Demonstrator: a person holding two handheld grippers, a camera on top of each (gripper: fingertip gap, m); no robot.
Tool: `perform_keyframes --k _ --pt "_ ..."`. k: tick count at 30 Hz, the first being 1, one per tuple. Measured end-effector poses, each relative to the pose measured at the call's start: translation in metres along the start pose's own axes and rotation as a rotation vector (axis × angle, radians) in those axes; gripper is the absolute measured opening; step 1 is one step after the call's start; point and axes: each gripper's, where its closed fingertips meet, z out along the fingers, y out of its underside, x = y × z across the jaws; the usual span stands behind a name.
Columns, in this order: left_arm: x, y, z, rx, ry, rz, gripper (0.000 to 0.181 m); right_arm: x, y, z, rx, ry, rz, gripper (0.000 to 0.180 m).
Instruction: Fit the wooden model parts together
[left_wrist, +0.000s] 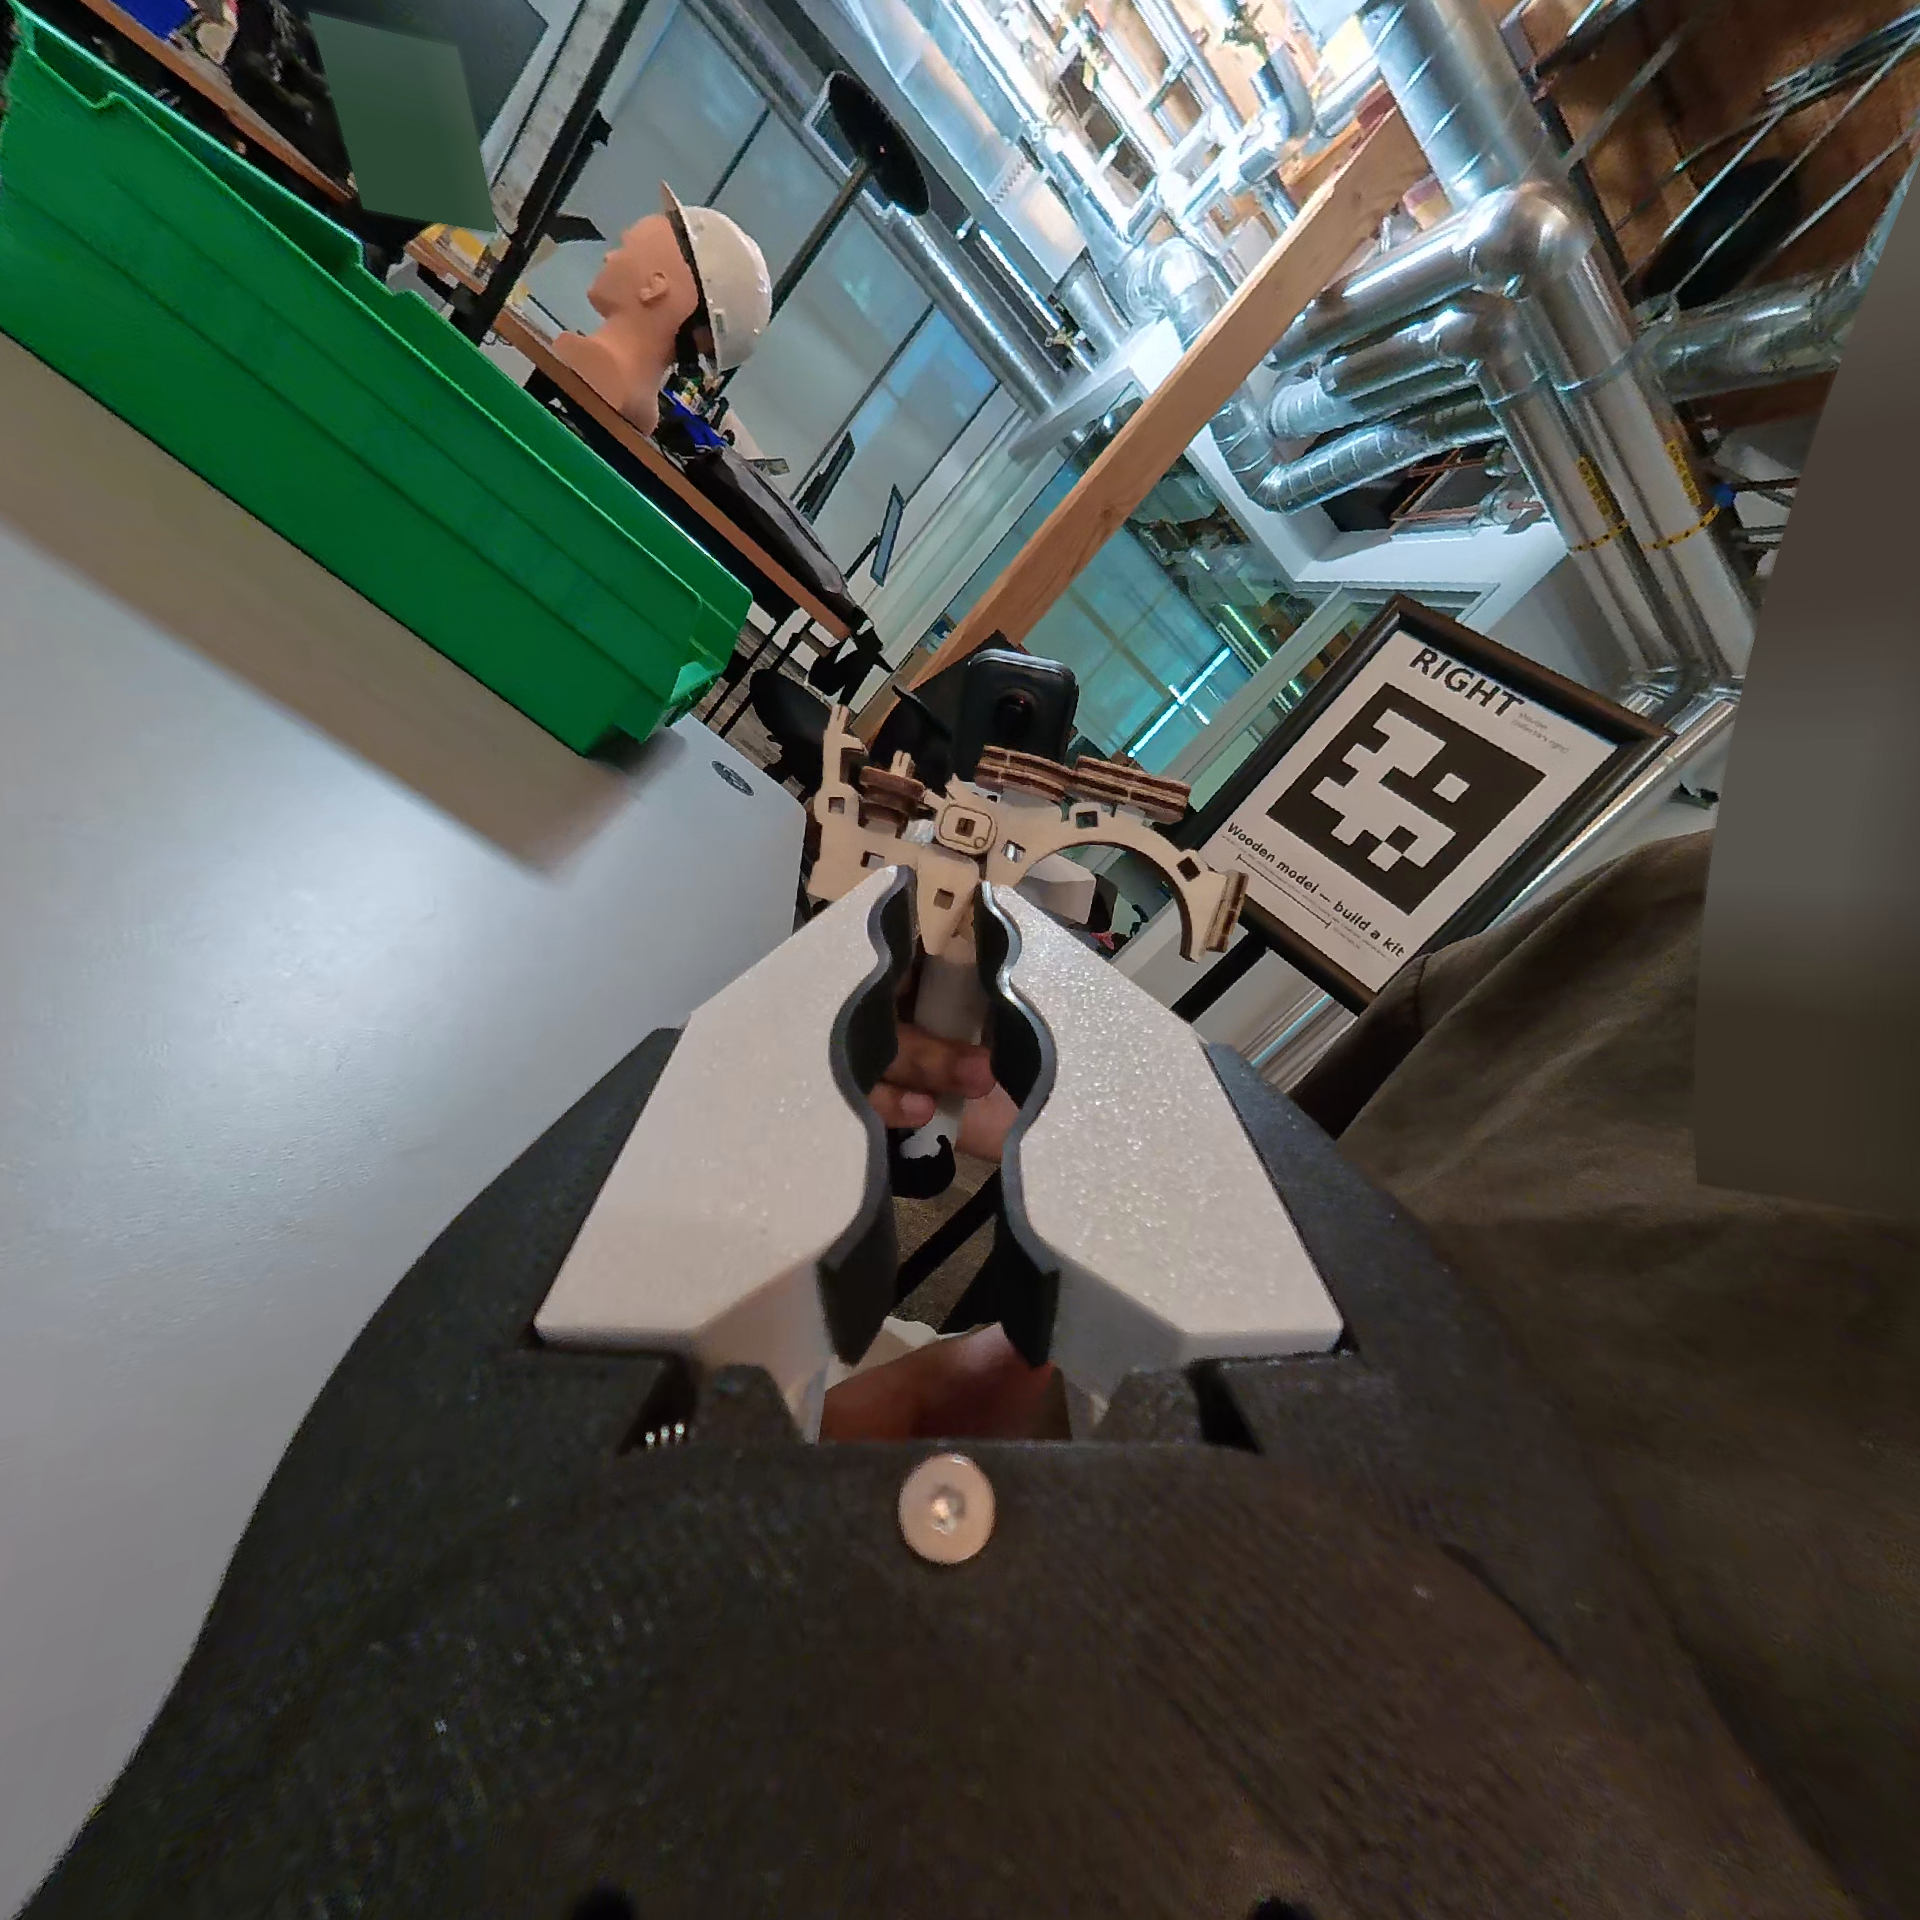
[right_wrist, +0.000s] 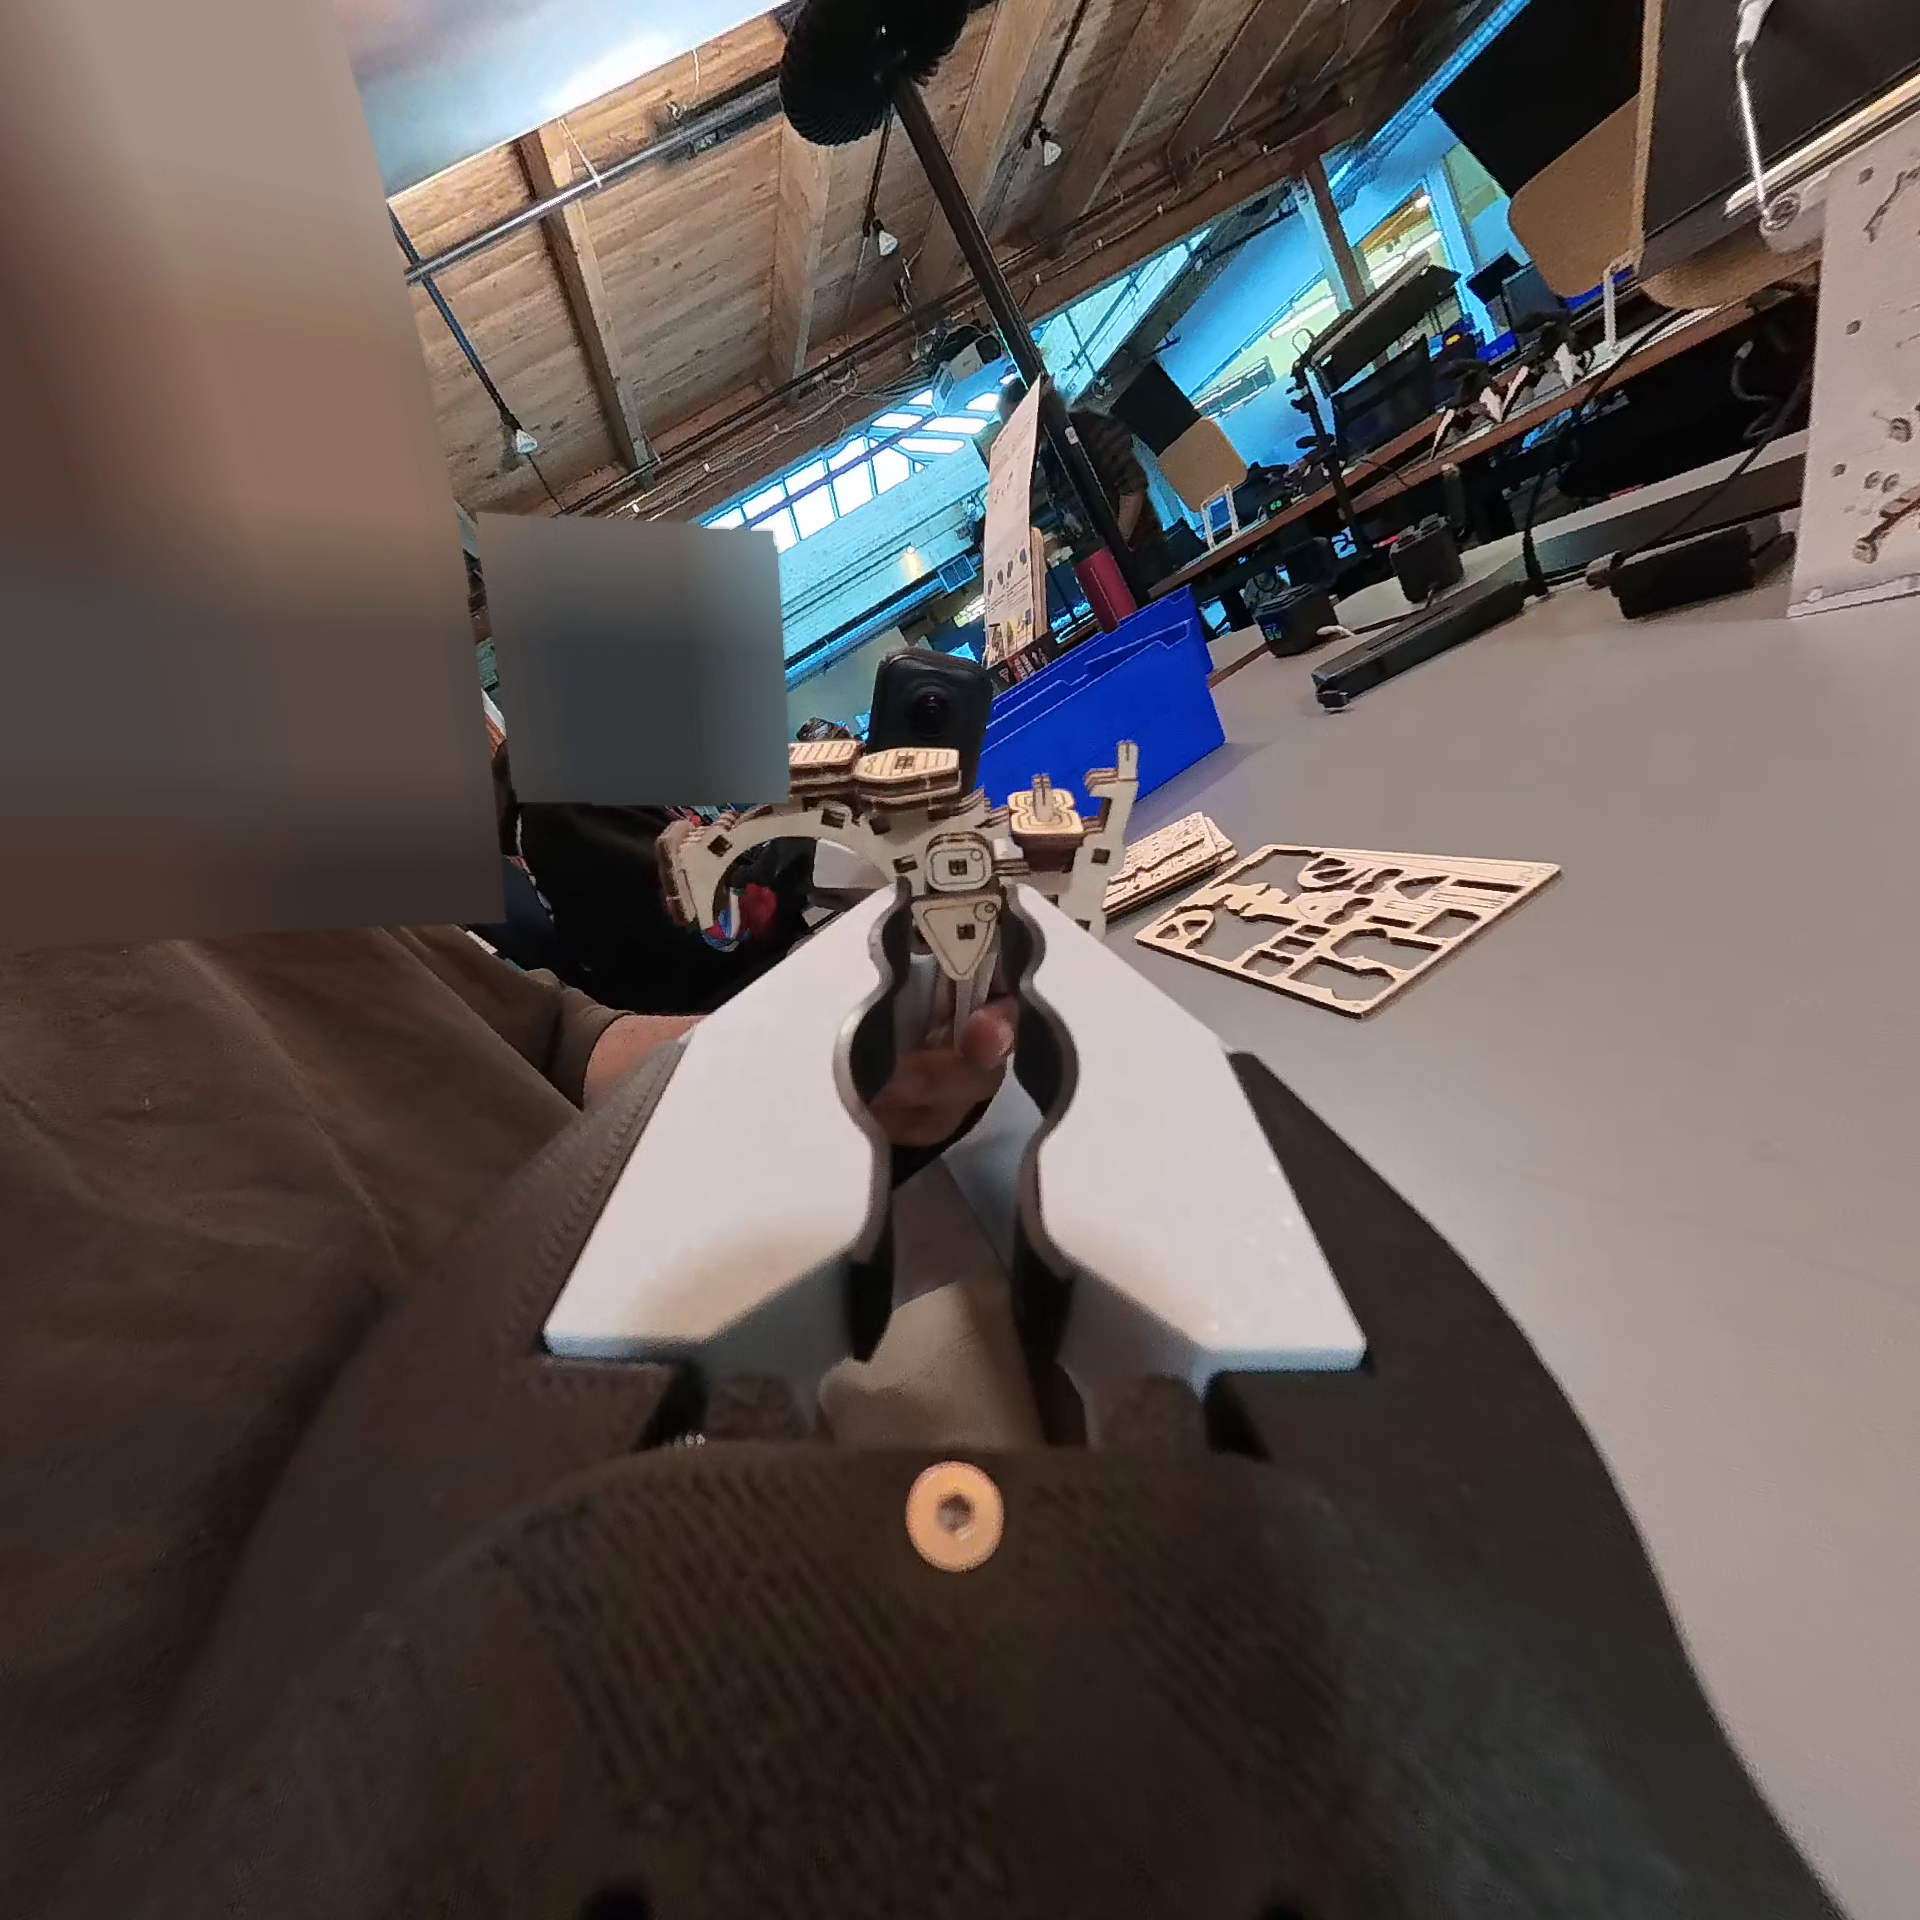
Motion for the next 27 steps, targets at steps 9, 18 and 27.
perform_keyframes --k 9,18,27 --pt "0.0010 -0.0006 0.0001 0.008 0.009 -0.010 0.008 -0.0003 0.0006 0.0001 -0.005 -0.002 -0.003 0.015" --pt "0.0002 -0.0007 -0.0007 0.012 0.013 -0.015 0.008 -0.0007 0.0010 0.0003 -0.008 -0.003 -0.006 0.015" --pt "0.0011 -0.0004 -0.0001 0.013 0.013 -0.012 0.008 -0.0002 0.0013 -0.0001 -0.011 -0.002 0.000 0.015"
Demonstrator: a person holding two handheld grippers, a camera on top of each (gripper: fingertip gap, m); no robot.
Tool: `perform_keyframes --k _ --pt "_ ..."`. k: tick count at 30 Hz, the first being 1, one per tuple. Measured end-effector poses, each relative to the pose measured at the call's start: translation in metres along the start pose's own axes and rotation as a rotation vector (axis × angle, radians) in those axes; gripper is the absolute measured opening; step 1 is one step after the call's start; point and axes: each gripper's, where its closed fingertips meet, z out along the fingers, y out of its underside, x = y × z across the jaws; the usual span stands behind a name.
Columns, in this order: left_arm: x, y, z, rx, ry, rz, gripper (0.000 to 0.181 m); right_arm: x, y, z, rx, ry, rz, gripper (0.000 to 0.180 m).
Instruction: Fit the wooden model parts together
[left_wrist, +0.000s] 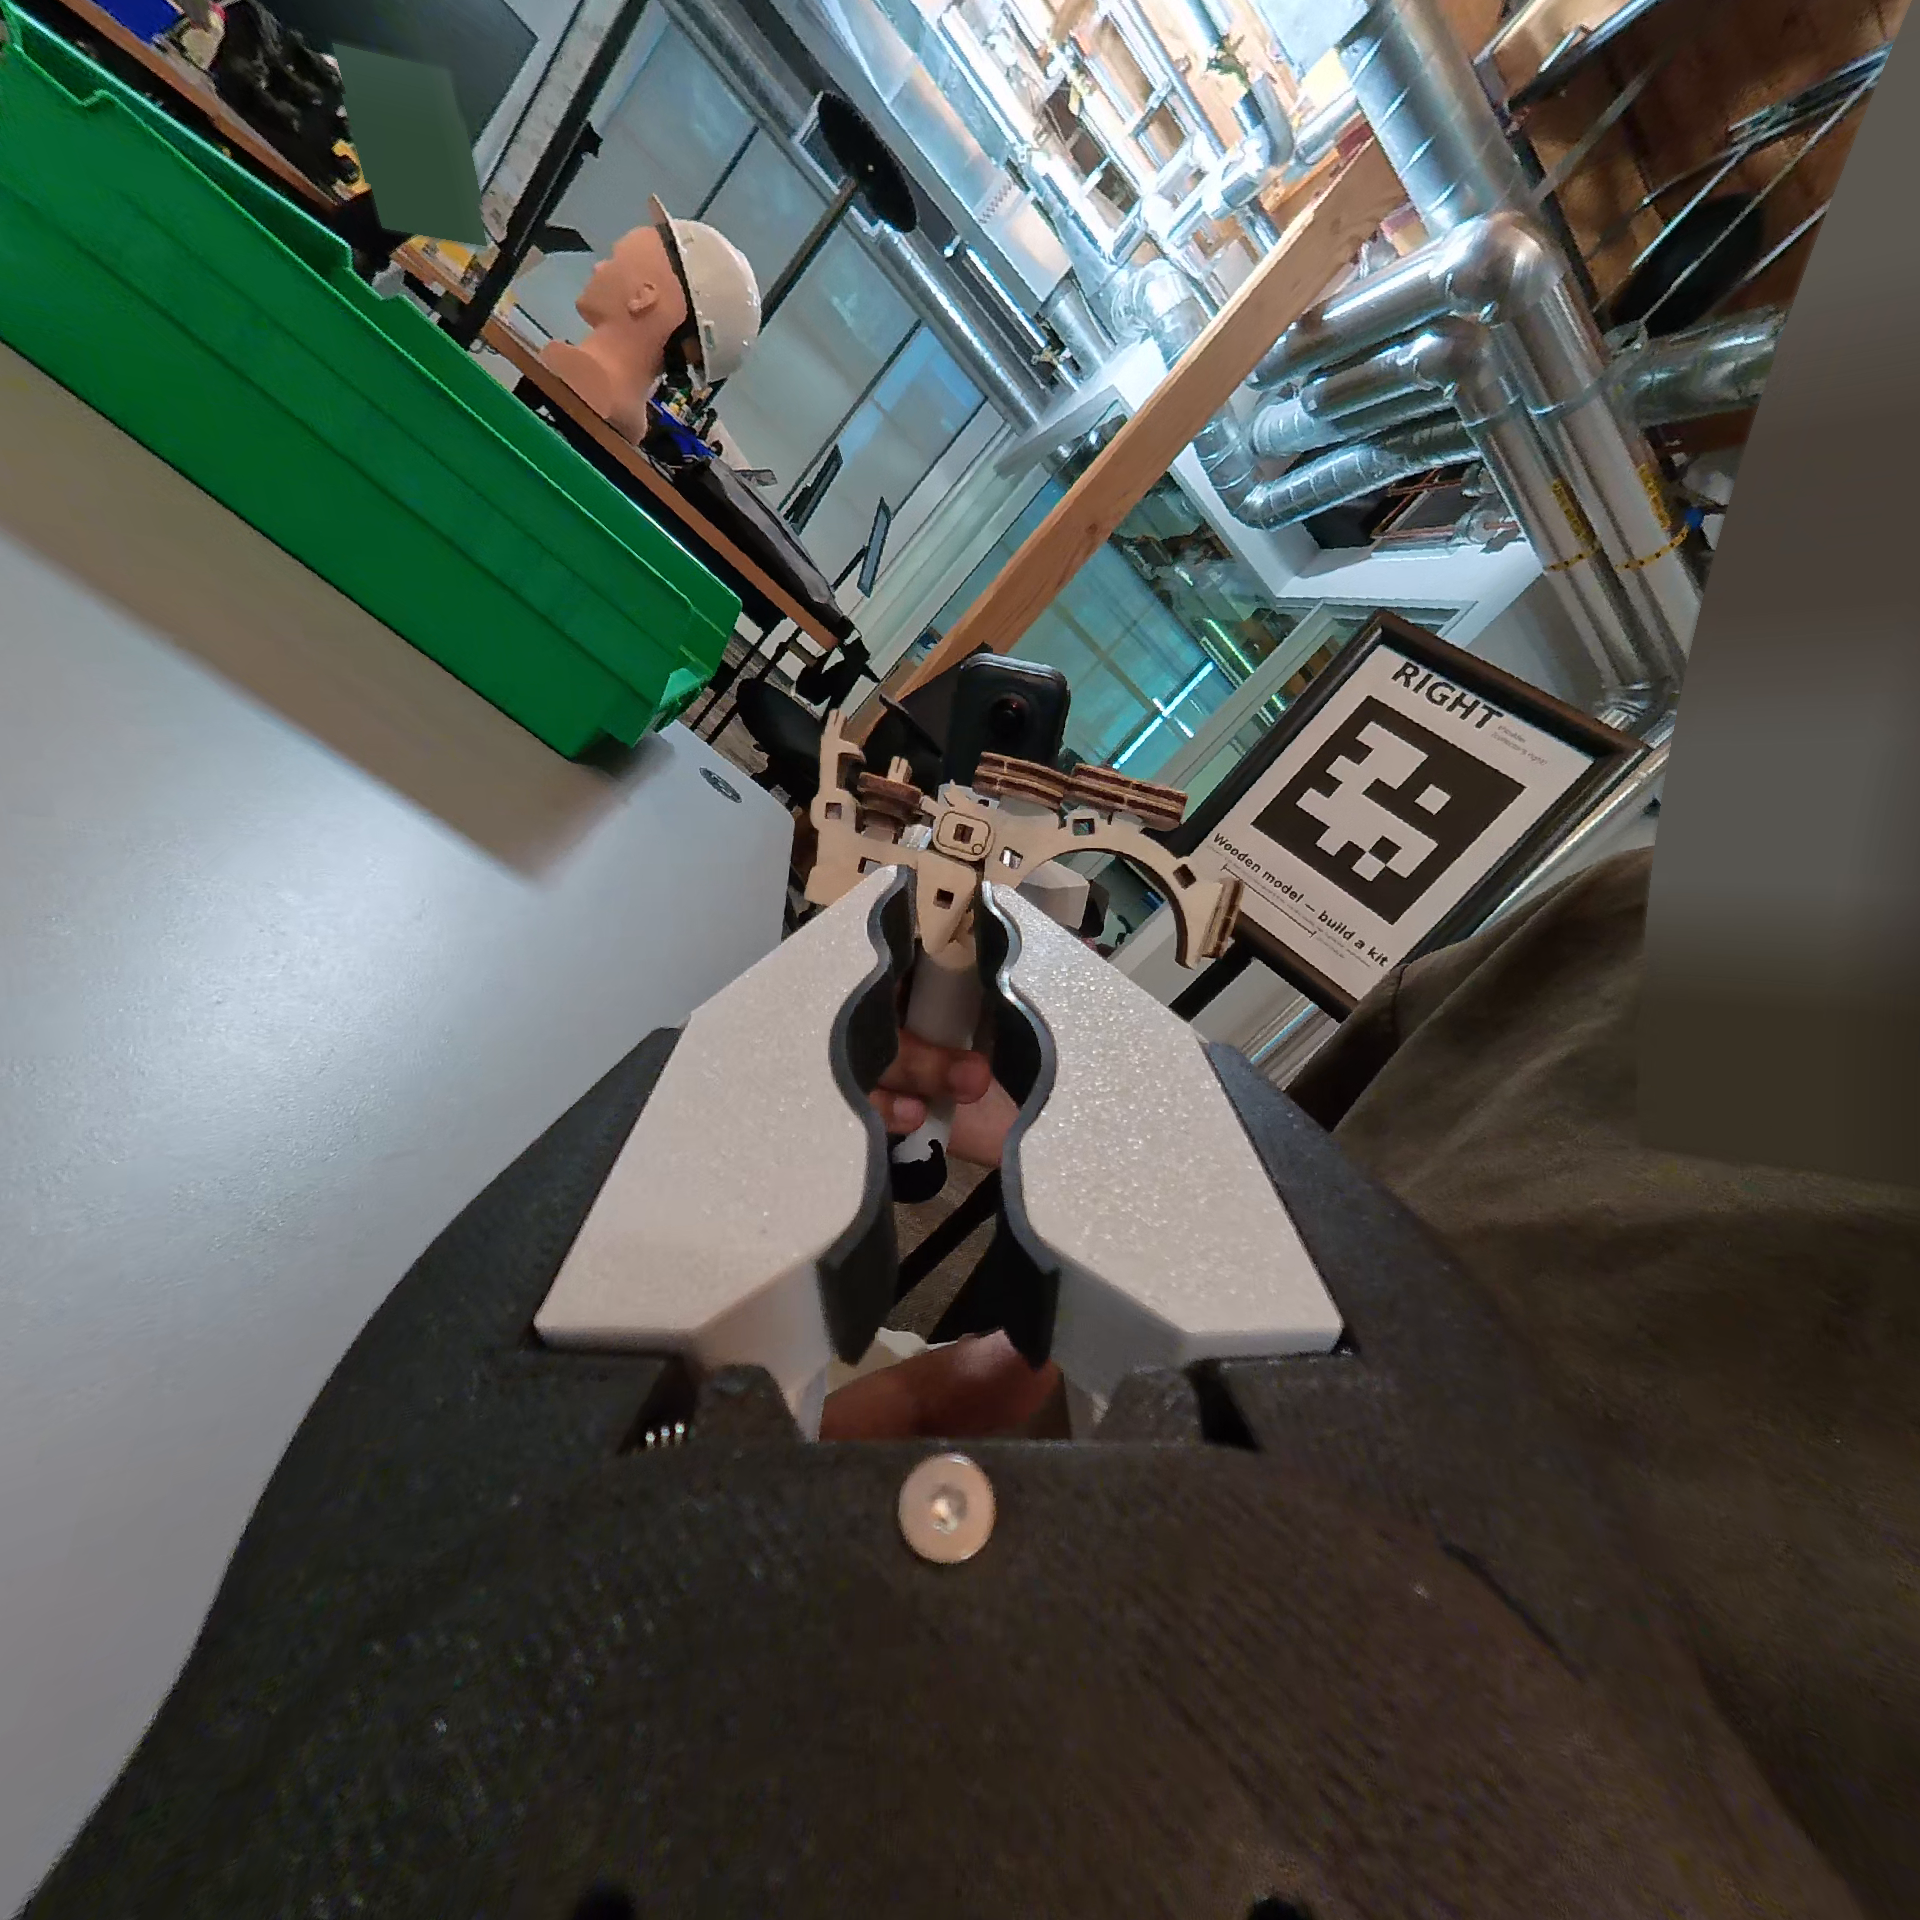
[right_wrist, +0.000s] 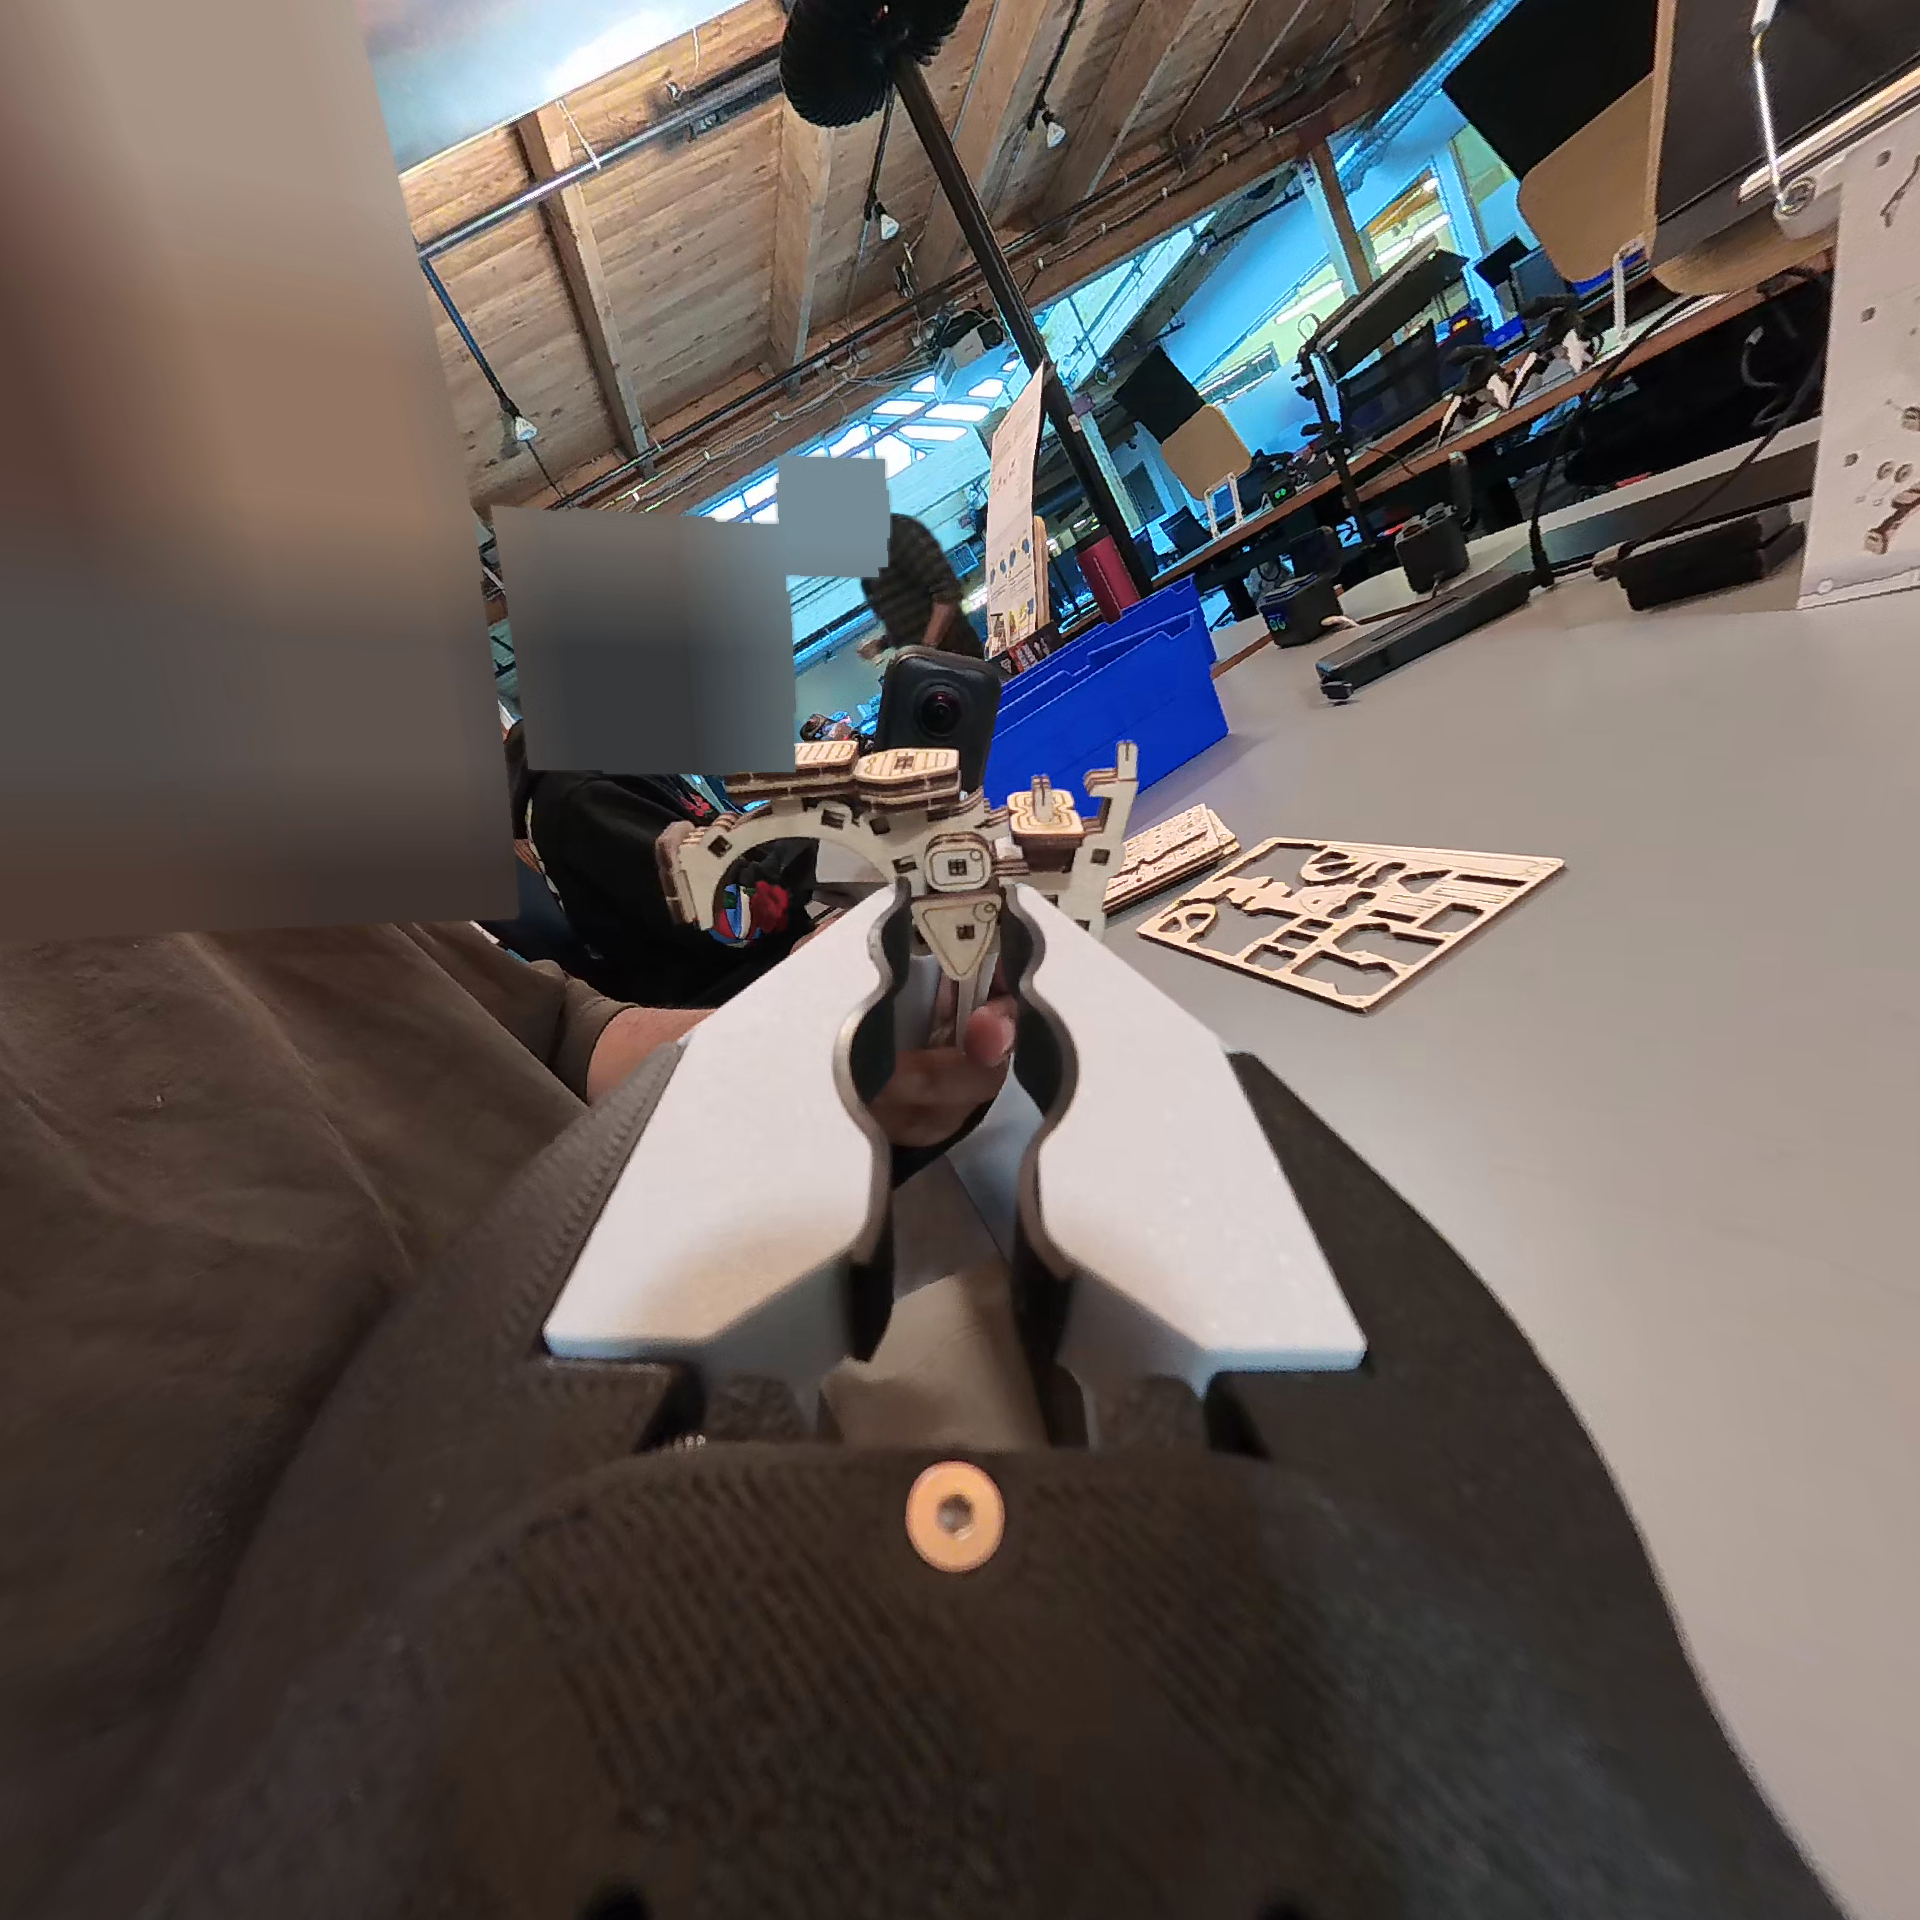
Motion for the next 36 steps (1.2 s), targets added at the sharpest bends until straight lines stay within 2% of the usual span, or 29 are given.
perform_keyframes --k 8,18,23,36 --pt "0.010 -0.003 0.003 0.009 0.000 0.070 0.008 -0.006 -0.004 -0.001 0.006 -0.028 -0.016 0.015" --pt "0.032 -0.003 0.000 -0.003 -0.022 0.353 0.008 -0.029 -0.008 0.003 0.005 -0.111 -0.101 0.015" --pt "0.033 -0.003 -0.003 0.010 -0.003 0.328 0.008 -0.032 -0.010 0.006 0.017 -0.114 -0.149 0.015" --pt "0.033 -0.007 -0.002 0.089 0.015 0.214 0.008 -0.031 -0.017 0.007 0.098 -0.127 -0.059 0.015"
